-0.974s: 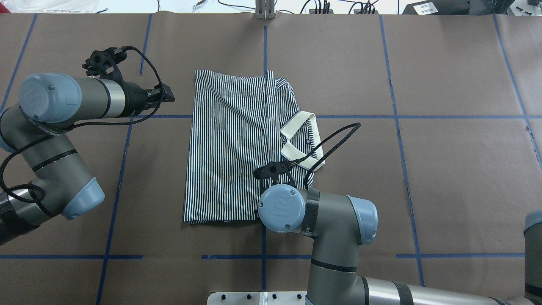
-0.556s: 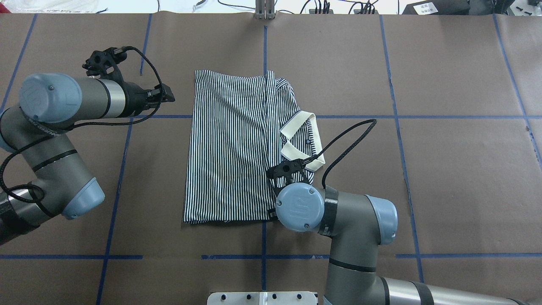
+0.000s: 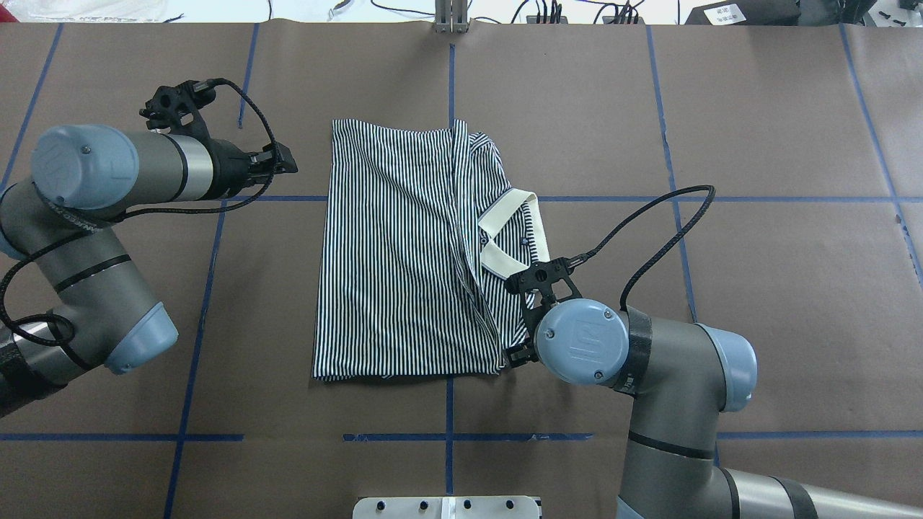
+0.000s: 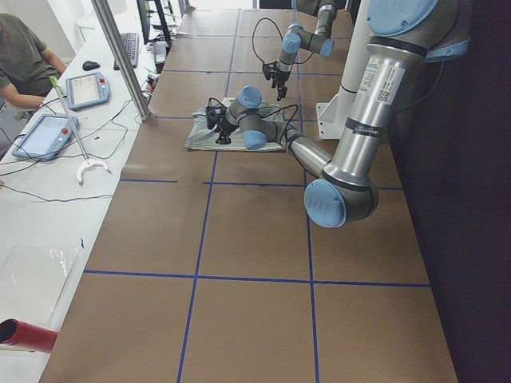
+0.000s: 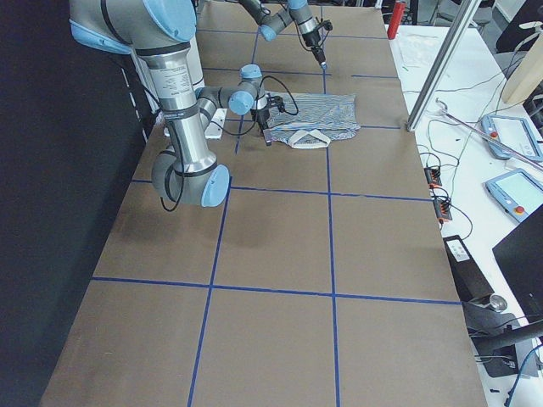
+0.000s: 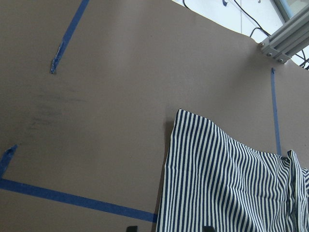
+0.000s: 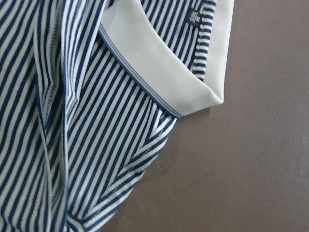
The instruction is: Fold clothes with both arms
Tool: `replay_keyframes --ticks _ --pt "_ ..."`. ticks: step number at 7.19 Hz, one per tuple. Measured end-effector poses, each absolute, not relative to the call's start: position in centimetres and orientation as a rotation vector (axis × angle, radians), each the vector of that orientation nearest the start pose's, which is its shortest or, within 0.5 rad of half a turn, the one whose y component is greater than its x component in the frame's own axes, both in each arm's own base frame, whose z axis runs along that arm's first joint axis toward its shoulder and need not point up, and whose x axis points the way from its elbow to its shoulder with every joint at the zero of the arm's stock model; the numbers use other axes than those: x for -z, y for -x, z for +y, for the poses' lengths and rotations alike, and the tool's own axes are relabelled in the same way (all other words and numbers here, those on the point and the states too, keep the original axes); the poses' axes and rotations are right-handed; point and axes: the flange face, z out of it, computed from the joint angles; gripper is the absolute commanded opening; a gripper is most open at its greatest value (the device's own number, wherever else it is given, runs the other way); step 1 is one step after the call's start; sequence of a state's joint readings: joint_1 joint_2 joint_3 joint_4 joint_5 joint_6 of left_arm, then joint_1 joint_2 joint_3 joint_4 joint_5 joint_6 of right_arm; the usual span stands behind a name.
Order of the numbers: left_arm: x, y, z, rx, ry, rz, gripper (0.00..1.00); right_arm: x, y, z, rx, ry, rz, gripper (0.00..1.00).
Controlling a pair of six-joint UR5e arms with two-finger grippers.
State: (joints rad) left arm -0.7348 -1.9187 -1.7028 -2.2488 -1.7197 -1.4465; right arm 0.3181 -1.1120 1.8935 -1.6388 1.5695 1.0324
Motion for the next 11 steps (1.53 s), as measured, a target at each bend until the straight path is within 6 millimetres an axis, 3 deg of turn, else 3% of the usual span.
replay_keyframes --ticks 2,4,5,8,11 --pt "-32.9 -38.2 -50.5 0.454 -0.365 1.117 0.54 -24.5 54.4 -34.6 0.166 -0.323 -0.680 1.00" --pt "-32.8 -38.2 -50.5 0.455 -0.365 1.118 0.54 -20.8 58.3 -37.7 0.142 -0.333 -0.680 1.00" --pt "-32.9 -38.2 -50.5 0.455 -0.365 1.118 0.55 -20.1 60.0 -38.5 0.140 -0.332 -0.673 1.00" --pt "-33.2 -38.1 -50.4 0.455 -0.361 1.113 0.55 -21.6 61.7 -39.4 0.156 -0.320 -0.648 1.00" --pt "-33.2 -38.0 -50.3 0.454 -0.362 1.116 0.55 -25.6 60.8 -39.5 0.167 -0.307 -0.613 1.00"
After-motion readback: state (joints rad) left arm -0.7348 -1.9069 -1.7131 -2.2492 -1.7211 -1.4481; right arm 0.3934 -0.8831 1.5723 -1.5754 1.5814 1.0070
